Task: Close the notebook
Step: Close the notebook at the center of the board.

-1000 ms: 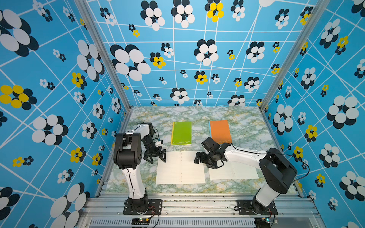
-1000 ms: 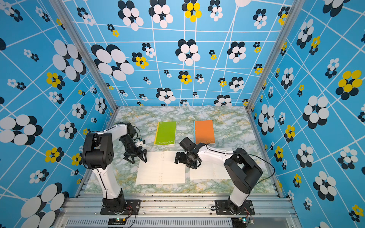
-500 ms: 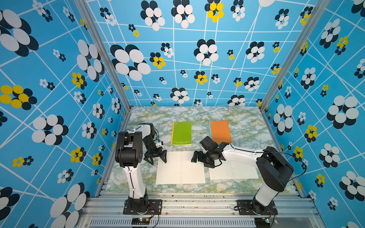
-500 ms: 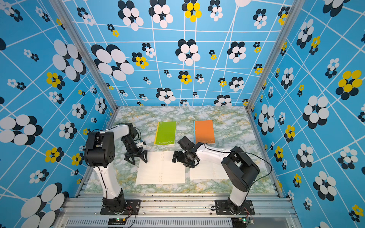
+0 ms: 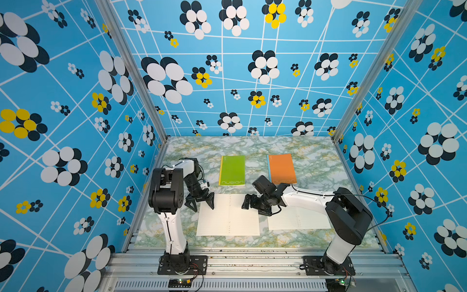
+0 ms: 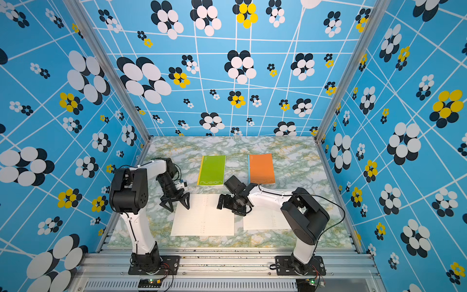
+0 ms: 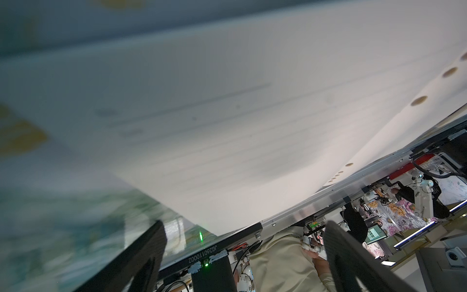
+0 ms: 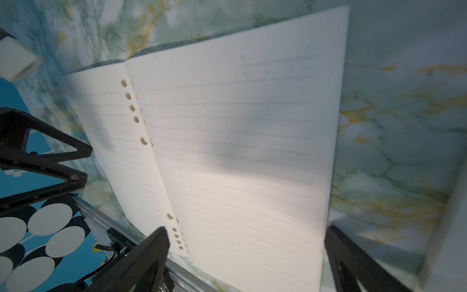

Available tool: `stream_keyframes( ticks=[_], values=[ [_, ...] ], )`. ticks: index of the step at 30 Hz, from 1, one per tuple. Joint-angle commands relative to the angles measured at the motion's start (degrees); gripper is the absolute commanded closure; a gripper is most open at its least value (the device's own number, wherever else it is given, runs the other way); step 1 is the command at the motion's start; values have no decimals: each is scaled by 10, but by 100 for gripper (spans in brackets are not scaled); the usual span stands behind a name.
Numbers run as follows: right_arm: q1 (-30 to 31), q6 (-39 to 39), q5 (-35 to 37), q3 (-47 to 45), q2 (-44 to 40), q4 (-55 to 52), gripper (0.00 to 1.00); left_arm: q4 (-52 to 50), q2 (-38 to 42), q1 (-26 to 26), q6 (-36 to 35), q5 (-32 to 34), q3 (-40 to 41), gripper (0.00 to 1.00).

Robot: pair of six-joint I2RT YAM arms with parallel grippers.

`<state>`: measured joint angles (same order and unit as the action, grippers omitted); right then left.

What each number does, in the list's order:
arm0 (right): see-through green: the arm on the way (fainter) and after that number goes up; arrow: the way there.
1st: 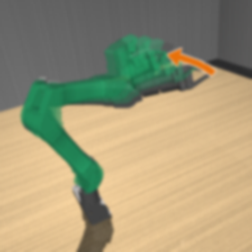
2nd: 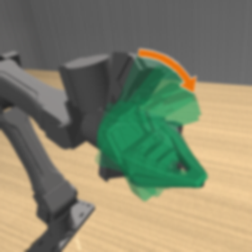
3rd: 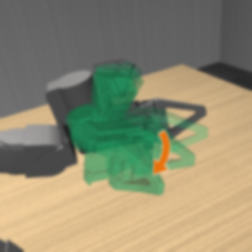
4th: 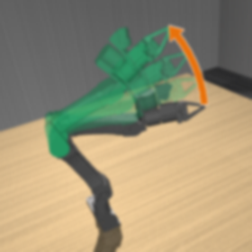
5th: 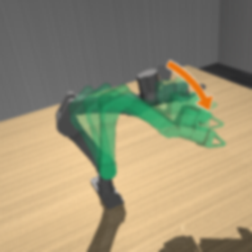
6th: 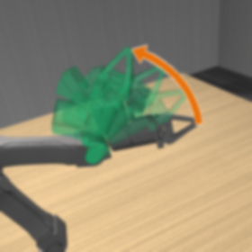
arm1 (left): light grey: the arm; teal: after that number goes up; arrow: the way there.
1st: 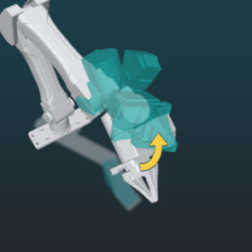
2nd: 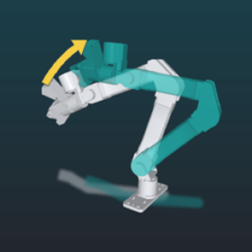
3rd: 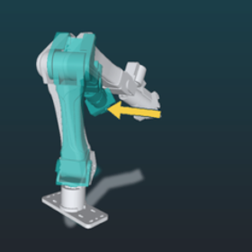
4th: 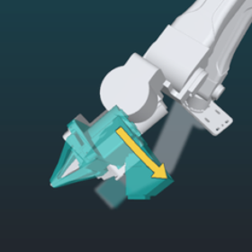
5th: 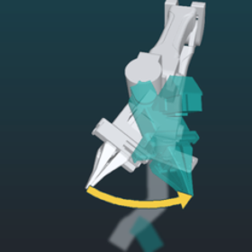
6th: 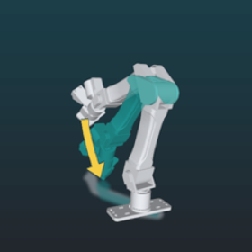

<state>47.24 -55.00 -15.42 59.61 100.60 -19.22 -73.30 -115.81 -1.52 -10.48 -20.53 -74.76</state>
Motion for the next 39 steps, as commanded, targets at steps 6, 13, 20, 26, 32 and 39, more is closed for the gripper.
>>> stream_keyframes(
  ticks=[6,13,20,26,32,39],
  values=[
    [12,-5,-6,28,32,-9,1,45,-19,-5,5,-34,-9,1],
    [14,-6,-7,31,38,-8,1,44,-16,-6,6,-50,-11,1],
    [16,-7,-8,34,44,-6,1,16,9,-12,-30,-117,-23,2],
    [15,-5,-8,36,47,-6,1,-22,46,-37,-66,-161,-38,2],
    [15,-3,-4,38,44,-8,1,-49,77,-66,-88,-179,-47,2],
    [14,8,6,39,37,-28,1,-85,114,-112,-116,-195,-59,2]
  ],
)
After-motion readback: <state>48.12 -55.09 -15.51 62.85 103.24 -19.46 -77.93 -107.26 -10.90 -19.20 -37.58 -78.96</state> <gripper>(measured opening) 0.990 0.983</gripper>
